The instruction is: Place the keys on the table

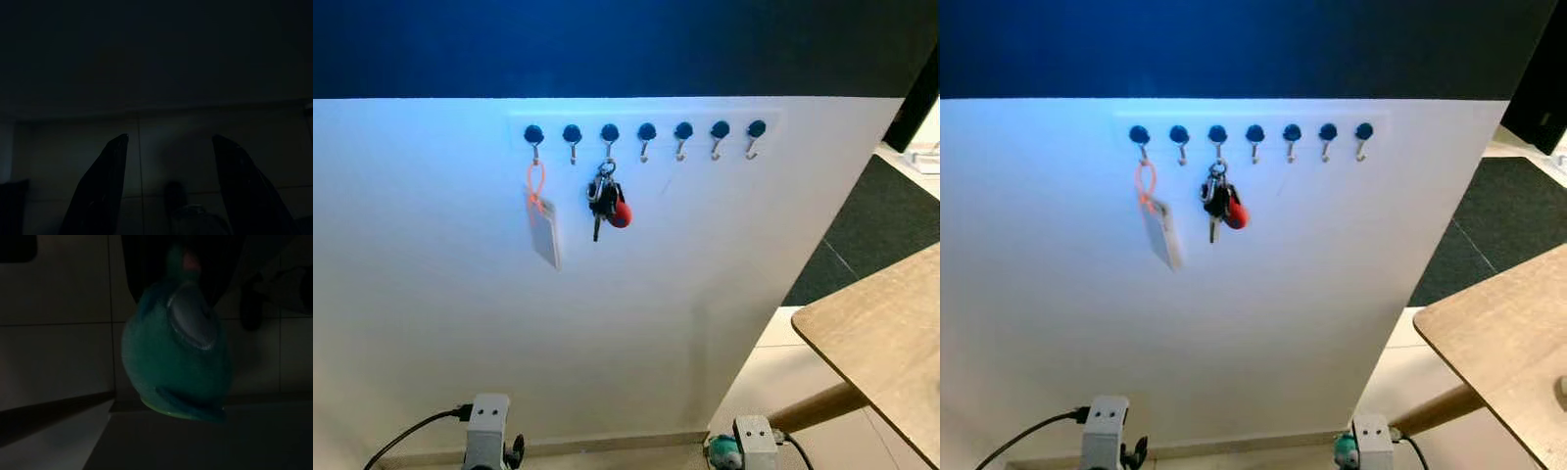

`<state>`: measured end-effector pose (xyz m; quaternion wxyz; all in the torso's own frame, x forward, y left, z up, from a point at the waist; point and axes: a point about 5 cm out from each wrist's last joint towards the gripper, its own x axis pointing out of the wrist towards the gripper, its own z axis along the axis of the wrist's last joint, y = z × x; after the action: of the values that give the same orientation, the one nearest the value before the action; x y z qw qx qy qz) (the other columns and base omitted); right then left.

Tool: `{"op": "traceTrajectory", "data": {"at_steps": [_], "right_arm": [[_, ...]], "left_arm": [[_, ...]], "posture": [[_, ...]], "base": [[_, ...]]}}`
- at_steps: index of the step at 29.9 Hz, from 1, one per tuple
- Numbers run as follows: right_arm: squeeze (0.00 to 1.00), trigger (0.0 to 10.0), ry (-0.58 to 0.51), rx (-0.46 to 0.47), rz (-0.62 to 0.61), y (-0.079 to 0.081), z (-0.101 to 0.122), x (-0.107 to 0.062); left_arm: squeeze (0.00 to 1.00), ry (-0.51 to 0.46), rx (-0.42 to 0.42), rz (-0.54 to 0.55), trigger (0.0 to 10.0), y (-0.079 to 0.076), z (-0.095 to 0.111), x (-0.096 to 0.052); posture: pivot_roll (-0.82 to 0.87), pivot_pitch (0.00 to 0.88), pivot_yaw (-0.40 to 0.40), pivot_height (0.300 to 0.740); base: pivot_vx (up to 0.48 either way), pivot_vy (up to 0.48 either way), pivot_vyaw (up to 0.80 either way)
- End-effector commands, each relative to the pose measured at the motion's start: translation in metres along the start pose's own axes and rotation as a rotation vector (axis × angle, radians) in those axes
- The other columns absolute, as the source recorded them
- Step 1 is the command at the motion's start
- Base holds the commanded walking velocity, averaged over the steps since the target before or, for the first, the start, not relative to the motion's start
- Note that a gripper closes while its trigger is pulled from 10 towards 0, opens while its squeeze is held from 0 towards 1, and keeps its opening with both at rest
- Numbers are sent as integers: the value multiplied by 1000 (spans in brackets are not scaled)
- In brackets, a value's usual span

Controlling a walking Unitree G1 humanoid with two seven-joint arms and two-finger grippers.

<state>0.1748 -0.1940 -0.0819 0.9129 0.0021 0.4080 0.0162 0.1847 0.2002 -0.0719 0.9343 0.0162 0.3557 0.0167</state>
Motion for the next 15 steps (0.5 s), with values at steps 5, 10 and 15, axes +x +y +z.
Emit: {"op": "traceTrajectory", "data": {"at_steps": [5, 10, 15], "right_arm": [[0, 10000, 9, -25, -26, -7, 2, 0], [0, 10000, -16, -17, -89, -19, 10, 0], [0, 10000, -24, 3, -133, -27, 14, 0]], "left_arm": [[0, 13, -39, 14, 10000, -3, -6, -2], [0, 6, -36, 6, 10000, -5, -2, 0], [0, -13, -21, -26, 10000, -8, 4, 2]], "posture": [[20, 48, -20, 740], [21, 47, -16, 740], [12, 44, -7, 740]], "base": [[0, 0, 0], [0, 0, 0], [0, 0, 0]]}}
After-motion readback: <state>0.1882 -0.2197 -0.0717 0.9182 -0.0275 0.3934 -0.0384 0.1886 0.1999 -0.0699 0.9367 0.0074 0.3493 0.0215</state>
